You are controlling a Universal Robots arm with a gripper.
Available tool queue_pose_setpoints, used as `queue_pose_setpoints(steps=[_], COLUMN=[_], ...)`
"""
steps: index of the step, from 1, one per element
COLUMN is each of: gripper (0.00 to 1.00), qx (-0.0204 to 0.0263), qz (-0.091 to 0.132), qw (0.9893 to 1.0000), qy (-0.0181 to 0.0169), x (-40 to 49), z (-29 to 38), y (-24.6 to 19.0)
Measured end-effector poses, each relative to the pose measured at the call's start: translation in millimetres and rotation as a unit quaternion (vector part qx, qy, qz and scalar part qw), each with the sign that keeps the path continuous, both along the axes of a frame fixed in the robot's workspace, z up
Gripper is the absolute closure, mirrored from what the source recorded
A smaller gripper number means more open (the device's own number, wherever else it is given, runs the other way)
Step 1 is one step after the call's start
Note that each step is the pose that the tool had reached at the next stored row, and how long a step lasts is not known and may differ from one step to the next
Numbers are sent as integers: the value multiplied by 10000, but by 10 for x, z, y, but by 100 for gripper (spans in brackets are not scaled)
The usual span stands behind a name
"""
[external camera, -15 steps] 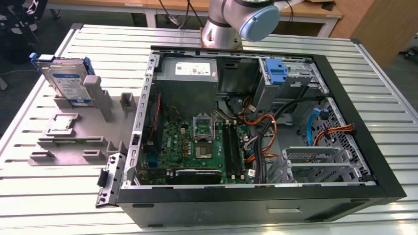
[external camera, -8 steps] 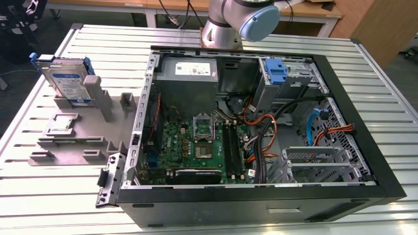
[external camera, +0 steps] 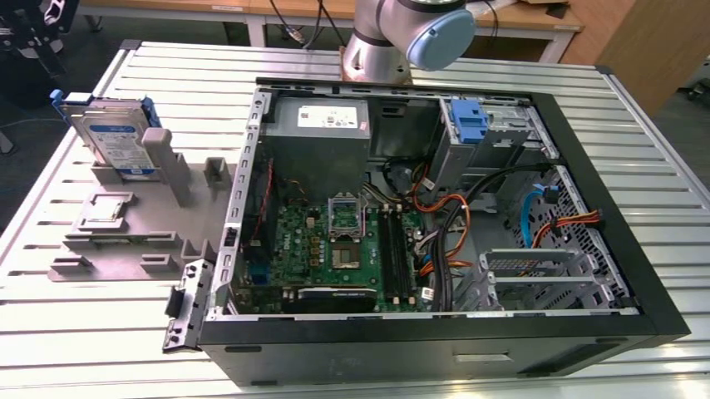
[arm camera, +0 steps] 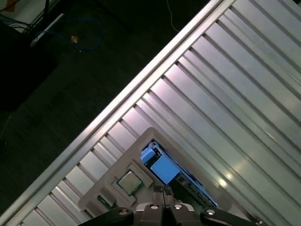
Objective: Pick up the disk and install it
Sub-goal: 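Pick up the disk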
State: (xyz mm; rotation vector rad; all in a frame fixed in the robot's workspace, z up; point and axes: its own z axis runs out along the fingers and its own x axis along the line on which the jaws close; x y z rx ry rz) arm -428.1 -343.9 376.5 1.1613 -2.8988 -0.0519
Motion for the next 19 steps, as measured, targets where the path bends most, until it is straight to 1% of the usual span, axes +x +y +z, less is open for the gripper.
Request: queue_pose_setpoints(steps=[2,5,11,13,18,19], gripper=[90,90,90,90,90,90], qx=[0,0,0,0,-1,-1], qz=[137,355,717,772,783,820], qw=[9999,9994,9974,9970,9969,9966], qy=[-1,-2,-3,-4,-12,-12], x=[0,0,0,-1,-8,-9], z=[-1,-2,-5,-7,-15,-16], y=[0,0,0,0,0,0])
